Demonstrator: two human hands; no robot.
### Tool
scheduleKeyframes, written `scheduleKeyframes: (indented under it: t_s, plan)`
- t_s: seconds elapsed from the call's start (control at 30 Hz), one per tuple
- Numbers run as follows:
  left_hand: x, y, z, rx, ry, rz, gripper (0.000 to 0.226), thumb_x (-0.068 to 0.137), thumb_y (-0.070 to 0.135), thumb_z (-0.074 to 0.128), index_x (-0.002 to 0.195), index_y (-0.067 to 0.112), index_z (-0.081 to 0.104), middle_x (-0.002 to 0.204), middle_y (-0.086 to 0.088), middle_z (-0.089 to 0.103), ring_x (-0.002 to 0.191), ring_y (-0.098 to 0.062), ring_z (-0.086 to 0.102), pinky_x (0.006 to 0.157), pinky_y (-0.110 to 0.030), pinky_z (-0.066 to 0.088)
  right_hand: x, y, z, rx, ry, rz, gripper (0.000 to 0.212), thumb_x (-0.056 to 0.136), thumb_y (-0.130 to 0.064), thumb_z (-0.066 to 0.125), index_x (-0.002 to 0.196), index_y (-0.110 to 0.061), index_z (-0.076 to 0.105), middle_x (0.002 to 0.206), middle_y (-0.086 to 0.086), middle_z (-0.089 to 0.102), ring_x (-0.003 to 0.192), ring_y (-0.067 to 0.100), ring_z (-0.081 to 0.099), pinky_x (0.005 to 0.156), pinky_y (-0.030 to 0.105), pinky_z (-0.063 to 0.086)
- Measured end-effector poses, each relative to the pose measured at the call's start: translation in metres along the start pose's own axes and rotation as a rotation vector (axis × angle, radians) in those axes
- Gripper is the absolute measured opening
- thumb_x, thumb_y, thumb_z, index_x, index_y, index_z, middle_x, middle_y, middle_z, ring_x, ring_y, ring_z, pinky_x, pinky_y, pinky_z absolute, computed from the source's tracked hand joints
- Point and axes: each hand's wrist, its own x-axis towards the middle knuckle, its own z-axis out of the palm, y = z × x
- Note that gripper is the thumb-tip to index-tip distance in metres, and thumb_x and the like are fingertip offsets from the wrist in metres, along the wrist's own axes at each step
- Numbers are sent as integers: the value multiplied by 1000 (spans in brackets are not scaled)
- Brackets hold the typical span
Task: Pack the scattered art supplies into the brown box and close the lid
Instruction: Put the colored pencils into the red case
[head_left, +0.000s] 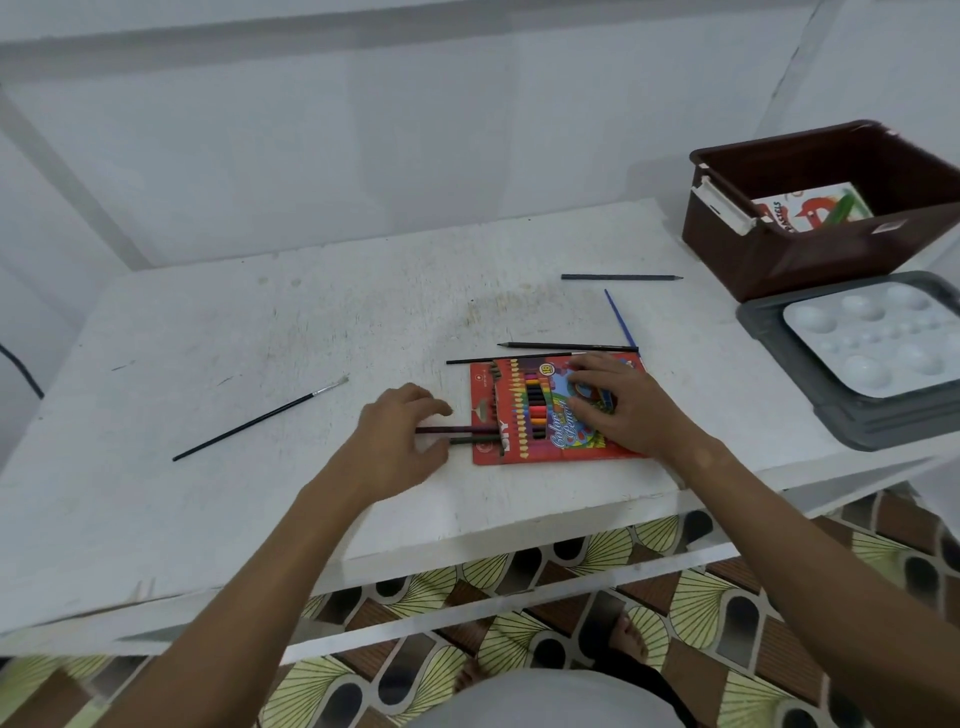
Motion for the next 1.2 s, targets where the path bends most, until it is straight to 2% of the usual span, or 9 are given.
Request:
scheduleKeyframes:
  t_s: [0.13,0.2,0.3,0.37,0.47,0.67,0.8,1.0,1.2]
  plan:
    - [-3,-5,-3,13,-62,22,26,86,23,64,110,16,69,100,3,62,89,-14,58,84,-37,50,0,-1,0,9,5,-13,40,88,-30,64,123,-12,61,136,3,52,124,1,38,99,20,36]
    - [-1,3,0,-1,-67,68,23,88,15,62,109,15,71,102,0,65,89,-15,60,81,-30,50,0,-1,0,13,5,-13,40,88,-29,65,123,-11,61,137,3,52,125,3,39,99,21,37]
    - [8,18,3,-1,-67,100,25,92,16,58,114,23,70,110,3,68,97,-14,60,87,-35,50,-1,0,1,15,-2,-3,41,88,-29,65,124,-11,60,137,3,52,128,9,42,100,23,38]
    - [13,29,4,1,-122,113,28,95,17,53,119,25,66,117,7,67,104,-12,59,92,-35,48,-1,-1,0,14,1,0,41,88,-30,65,124,-11,60,137,3,52,127,7,41,100,23,38]
    - [16,43,7,-47,-179,175,31,96,14,50,124,18,63,117,2,67,101,-14,60,90,-32,50,-1,-2,0,23,9,-4,40,87,-30,65,123,-12,61,137,3,52,124,2,38,100,22,36]
    - [9,21,-2,-118,-66,13,29,89,21,62,118,19,66,107,6,63,91,-7,57,79,-16,44,-1,0,1,14,9,0,40,88,-32,65,123,-12,61,137,1,52,128,5,39,104,25,36]
    - [7,8,-9,-45,-155,-26,21,89,22,62,107,17,72,96,4,64,82,-8,58,71,-12,42,-1,-1,1,17,0,6,42,87,-32,65,124,-12,61,137,2,52,130,11,42,103,27,39]
    - [15,27,2,-71,-143,-19,24,94,24,57,114,20,69,107,5,68,83,-4,55,67,-5,36,-1,0,2,0,-4,15,42,87,-32,65,124,-12,60,138,2,51,131,12,40,103,23,34]
    - [11,32,0,-204,-75,-9,29,89,31,64,115,20,67,105,9,64,90,-4,59,82,-20,51,0,0,1,-4,1,20,41,88,-32,64,124,-12,60,138,2,51,129,7,38,102,20,30]
